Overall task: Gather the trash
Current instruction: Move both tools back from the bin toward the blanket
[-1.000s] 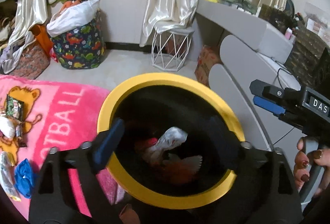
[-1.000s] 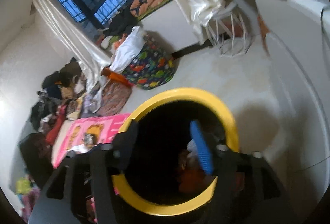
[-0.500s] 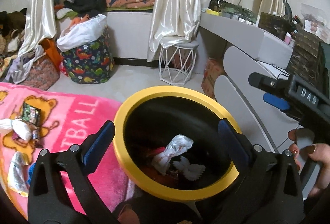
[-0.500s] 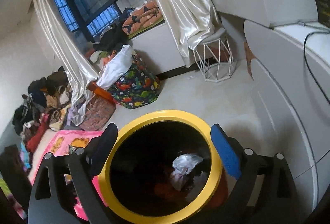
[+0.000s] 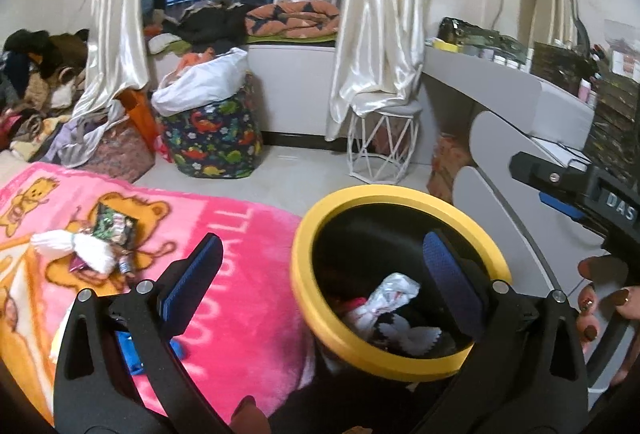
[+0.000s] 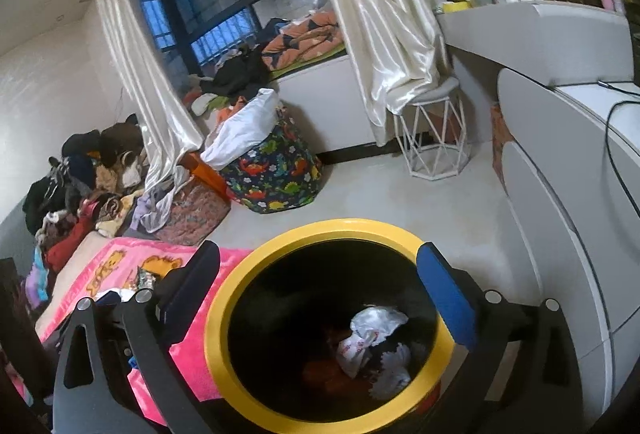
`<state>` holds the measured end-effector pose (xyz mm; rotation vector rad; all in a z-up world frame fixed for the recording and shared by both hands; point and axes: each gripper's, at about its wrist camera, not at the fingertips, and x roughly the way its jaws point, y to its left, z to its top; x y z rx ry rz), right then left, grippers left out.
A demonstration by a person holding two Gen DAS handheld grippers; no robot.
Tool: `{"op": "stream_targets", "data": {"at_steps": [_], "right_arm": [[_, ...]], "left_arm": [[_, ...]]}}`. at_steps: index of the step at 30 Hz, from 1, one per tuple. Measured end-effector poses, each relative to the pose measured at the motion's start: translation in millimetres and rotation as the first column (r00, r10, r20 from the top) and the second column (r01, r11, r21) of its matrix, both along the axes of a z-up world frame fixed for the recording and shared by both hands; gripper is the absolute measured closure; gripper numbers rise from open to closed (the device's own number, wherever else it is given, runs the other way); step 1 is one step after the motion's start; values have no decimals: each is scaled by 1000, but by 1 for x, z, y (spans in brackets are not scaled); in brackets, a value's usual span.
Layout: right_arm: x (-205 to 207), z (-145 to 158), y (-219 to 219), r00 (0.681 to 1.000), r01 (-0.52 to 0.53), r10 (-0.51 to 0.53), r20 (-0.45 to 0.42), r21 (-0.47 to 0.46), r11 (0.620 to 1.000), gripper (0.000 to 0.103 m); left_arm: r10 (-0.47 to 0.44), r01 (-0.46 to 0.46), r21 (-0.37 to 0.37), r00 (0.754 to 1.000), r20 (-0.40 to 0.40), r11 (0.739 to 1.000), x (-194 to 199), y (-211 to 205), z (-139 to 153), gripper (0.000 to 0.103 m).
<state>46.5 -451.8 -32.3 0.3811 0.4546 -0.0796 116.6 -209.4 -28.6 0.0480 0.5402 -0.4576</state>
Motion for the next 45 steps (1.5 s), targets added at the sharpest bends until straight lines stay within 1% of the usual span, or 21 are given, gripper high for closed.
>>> {"op": "stream_targets", "data": {"at_steps": [2,7,12,20,25,29,33,38,45], "right_arm": [[0,1,5,1000,-14,15,4,-6,1000,7],[-2,8,34,998,-49,52,25,-96,994,7],[-1,12,60,994,-98,104,34,-153,983,7],[2,10,98,982,-179,189,32,-197,964,7],[6,9,117,972,-220,230,37,-183,958,7],[9,9,134,964,-255,264,20,-196,947,7],[13,7,150,955,-288,296,9,-192,938,7],[15,3,172,941,-332,339,-6,-214,919,7],[20,-3,196,920,-388,390,-34,-206,898,7]], "left_arm": [[26,-26,-8,1000,0,1000,3,10,0,11],[82,-82,-26,997,11,996,7,33,3,11],[136,-135,-39,991,13,990,13,59,4,11],[208,-207,-56,978,16,977,18,92,5,11],[242,-241,-62,970,11,969,20,109,5,11],[265,-264,-82,964,3,961,20,124,4,11],[289,-287,-79,957,5,955,21,135,3,11],[321,-320,-107,947,-1,942,20,153,3,11],[365,-363,-124,931,-6,924,19,178,5,11]]}}
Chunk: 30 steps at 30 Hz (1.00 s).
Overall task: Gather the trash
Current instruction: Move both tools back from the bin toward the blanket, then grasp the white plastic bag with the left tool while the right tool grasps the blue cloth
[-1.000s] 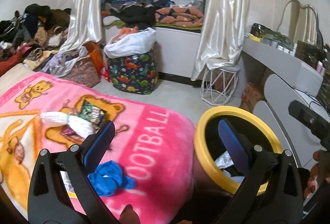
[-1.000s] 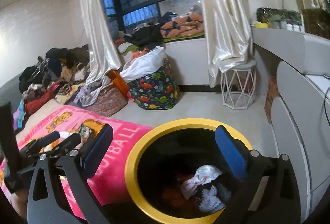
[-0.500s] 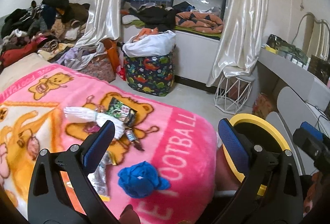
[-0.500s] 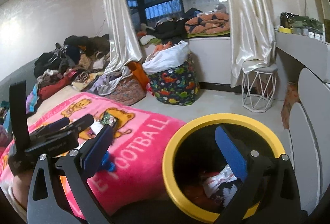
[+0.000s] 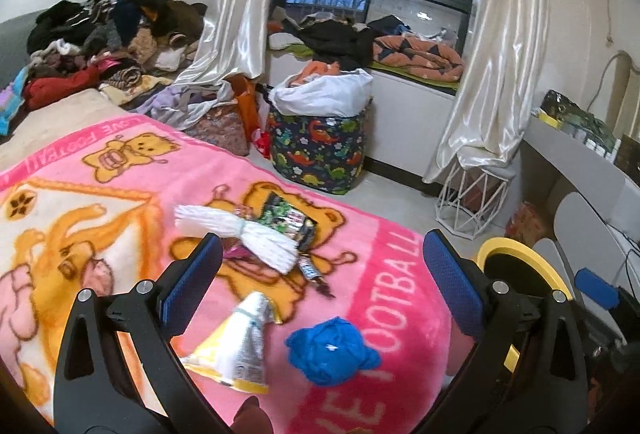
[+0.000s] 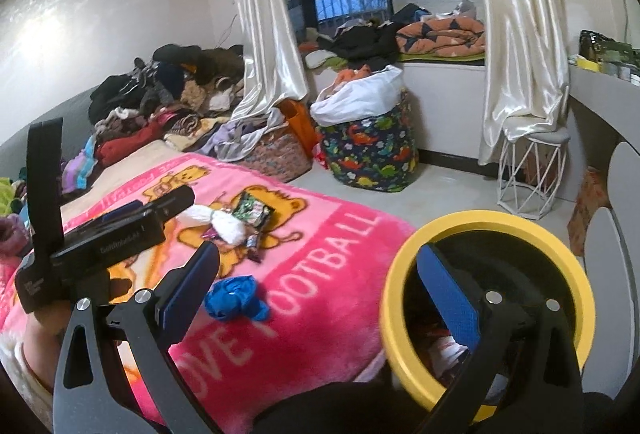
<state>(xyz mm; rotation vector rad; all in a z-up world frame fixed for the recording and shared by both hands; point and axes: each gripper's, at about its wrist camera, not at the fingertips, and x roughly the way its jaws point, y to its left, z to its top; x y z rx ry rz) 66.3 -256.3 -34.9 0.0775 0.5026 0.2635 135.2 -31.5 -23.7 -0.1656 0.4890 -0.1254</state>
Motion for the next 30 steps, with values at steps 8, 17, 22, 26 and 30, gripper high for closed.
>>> {"op": "stream_targets", "data": {"at_steps": [8,17,22,26,30], "right_arm": [[12,-8,28,997,-63,63,-54,-3,998,7],[26,-24,57,986,-117,114,-119,-17,993,7],[39,-33,69,977,-137,136,-162,0,991,7],[50,-40,80,969,-158,154,-192,-4,987,7],[62,-50,93,958,-177,167,-234,-23,984,7]], "left_arm": [[57,-57,-23,998,-17,998,2,29,-5,11],[125,-128,-79,991,-51,989,9,70,-14,11],[136,-142,-91,988,-76,986,21,82,-19,11],[137,-147,-96,985,-104,984,34,88,-27,11],[134,-149,-108,982,-133,983,55,94,-32,11]]}}
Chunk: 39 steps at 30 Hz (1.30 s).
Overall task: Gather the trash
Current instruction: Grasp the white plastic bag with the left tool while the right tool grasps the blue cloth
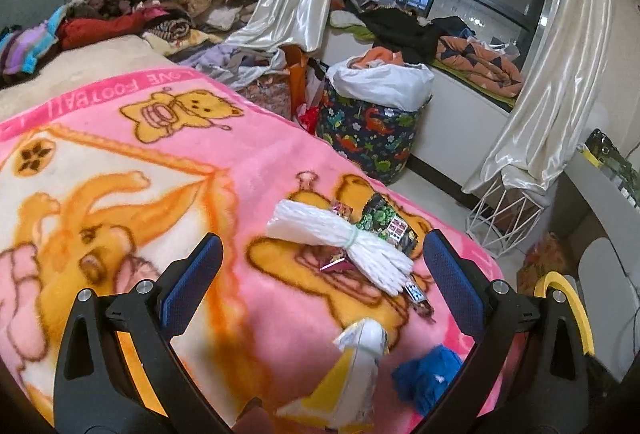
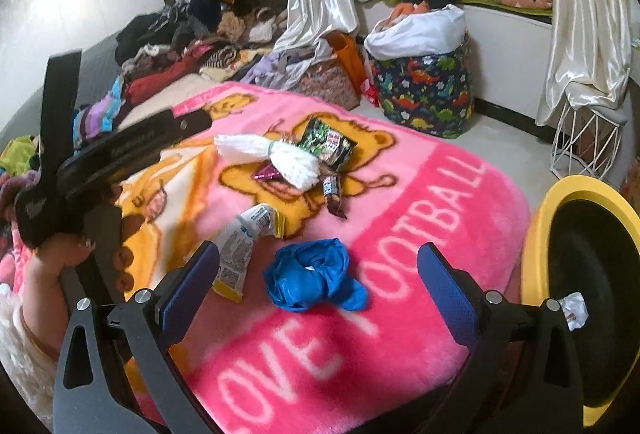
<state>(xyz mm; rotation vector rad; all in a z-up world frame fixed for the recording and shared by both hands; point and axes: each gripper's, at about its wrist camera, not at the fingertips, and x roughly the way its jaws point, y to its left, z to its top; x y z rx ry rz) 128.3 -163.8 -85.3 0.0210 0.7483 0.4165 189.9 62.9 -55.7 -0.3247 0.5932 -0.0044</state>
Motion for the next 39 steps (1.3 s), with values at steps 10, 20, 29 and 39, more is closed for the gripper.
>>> {"op": "stream_targets", "data": {"at_steps": [10,20,29,39], "right_arm": [[28,-28,15,995,-2,1,-100,-18,1000,7],[48,-62,15,960,-6,3,-278,-10,1000,31],[42,-61,14,955,-46,58,-289,47,998,72],[22,-47,14,966,-75,94,-241,87,993,80]], "left_arm": [[5,-23,-117,988,-153,993,54,11,-26,11],[70,-139,-230,956,-283,963,89,25,-56,11],[50,-125,-248,956,-289,961,84,20,-61,69],[5,-47,-253,986,-165,966,48,13,-37,94]]}}
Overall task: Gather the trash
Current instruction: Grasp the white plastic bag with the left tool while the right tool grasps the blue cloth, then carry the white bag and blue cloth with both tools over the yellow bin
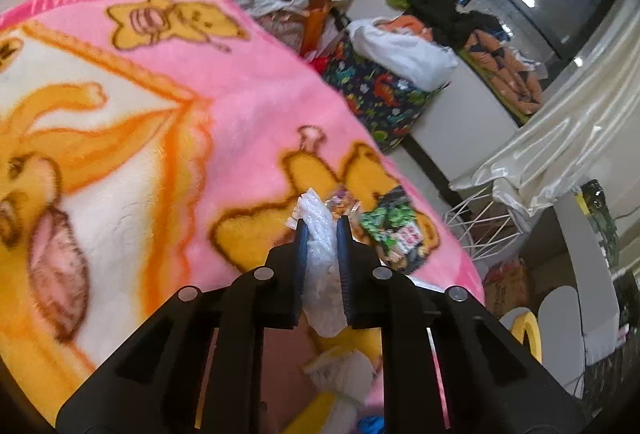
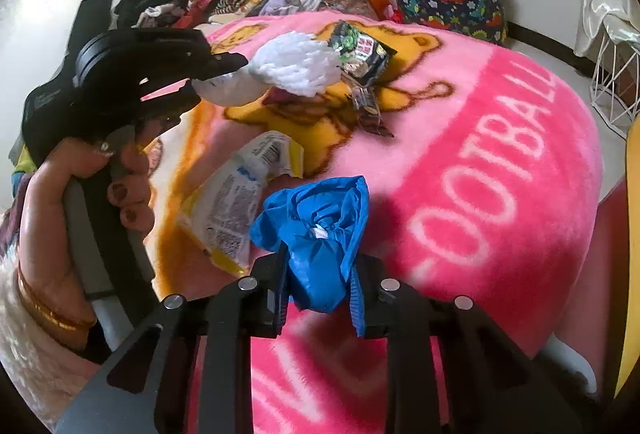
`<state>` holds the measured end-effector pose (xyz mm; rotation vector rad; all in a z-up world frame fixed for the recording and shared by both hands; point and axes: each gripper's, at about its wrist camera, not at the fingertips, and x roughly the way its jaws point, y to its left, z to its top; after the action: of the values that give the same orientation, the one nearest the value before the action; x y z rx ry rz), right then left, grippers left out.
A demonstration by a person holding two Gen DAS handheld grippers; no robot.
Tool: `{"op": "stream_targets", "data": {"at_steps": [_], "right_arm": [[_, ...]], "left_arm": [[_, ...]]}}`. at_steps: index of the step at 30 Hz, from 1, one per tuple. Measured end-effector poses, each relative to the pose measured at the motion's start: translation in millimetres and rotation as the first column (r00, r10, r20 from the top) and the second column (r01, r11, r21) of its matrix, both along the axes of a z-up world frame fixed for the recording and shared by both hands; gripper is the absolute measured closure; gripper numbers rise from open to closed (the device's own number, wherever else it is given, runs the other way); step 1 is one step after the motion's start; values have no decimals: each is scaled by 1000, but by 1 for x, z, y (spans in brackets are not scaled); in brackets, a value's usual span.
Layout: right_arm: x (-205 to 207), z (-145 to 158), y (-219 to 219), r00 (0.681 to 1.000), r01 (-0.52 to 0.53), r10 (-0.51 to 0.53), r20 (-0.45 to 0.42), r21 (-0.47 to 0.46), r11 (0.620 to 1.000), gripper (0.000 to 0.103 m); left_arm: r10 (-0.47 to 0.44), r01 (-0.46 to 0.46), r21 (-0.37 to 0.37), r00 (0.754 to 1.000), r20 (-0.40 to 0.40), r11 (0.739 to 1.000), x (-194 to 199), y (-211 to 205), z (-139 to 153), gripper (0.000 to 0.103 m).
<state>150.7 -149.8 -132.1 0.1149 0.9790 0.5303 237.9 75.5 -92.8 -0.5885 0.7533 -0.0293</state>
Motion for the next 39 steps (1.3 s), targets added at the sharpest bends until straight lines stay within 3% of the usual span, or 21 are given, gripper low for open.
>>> {"op": "stream_targets", "data": {"at_steps": [9,22,39], "right_arm": [[-19,25,-12,997,-1,-3,72,56,998,81],[-44,52,-29,991,-19,10,136,67,998,81],[-55,79,-76,977,76,-90,195,78,994,81]], "left_arm": [[-24,20,51,995,95,999,-34,-9,27,94],[-41,26,87,983,178,996,-62,-20,60,94],[-111,79,138,964,241,987,-78,-54,90,94]]}}
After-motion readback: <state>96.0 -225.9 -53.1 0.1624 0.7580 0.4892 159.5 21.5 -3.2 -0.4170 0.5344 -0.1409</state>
